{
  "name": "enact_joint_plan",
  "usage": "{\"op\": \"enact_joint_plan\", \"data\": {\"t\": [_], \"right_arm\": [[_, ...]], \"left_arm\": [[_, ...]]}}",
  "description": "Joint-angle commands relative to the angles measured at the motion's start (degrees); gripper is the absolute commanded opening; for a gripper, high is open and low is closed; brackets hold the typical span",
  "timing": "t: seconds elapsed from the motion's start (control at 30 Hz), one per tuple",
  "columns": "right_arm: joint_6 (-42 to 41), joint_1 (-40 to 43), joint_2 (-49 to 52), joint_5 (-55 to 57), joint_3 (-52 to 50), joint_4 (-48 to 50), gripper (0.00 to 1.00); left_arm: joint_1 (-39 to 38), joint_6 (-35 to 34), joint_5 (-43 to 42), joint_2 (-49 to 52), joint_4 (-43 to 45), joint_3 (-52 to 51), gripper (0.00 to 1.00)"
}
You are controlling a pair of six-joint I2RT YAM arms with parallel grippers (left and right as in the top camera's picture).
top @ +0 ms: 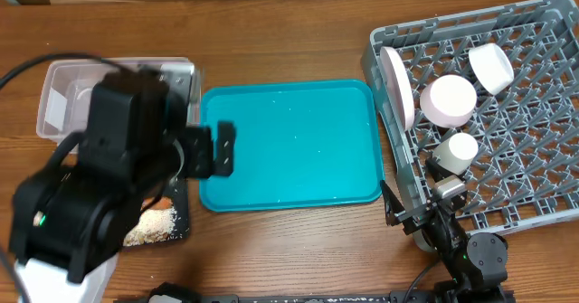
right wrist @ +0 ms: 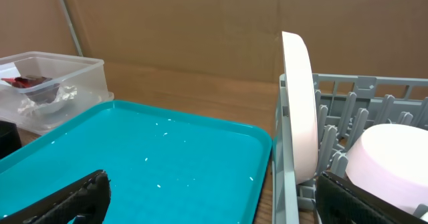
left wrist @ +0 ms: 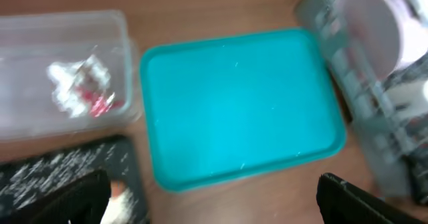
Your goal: Sort waste into correct bins and load items into the dishwasher
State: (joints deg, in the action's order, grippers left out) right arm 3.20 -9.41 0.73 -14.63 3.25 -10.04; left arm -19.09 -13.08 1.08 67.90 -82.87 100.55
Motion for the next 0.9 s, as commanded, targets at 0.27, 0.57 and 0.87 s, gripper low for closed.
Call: {"op": "enact_joint_plan", "data": {"t": [0.27, 0.57, 0.87], "right_arm": [[-0.24, 0.22, -0.57, 0.02, -0.20, 0.37, 1.00], [-0.22, 0.22, -0.57, 0.02, -0.20, 0.37, 1.00], [-0.22, 0.22, -0.57, 0.02, -0.20, 0.37, 1.00]], "left_arm": [[-0.02, 6.80, 10.25, -11.74, -4.26, -2.16, 1.00], [10.43, 32.22, -5.44, -28.22, 21.86, -23.15, 1.00], [13.14, 34.29, -8.24, -46.23, 45.33, -54.01, 1.00]]}}
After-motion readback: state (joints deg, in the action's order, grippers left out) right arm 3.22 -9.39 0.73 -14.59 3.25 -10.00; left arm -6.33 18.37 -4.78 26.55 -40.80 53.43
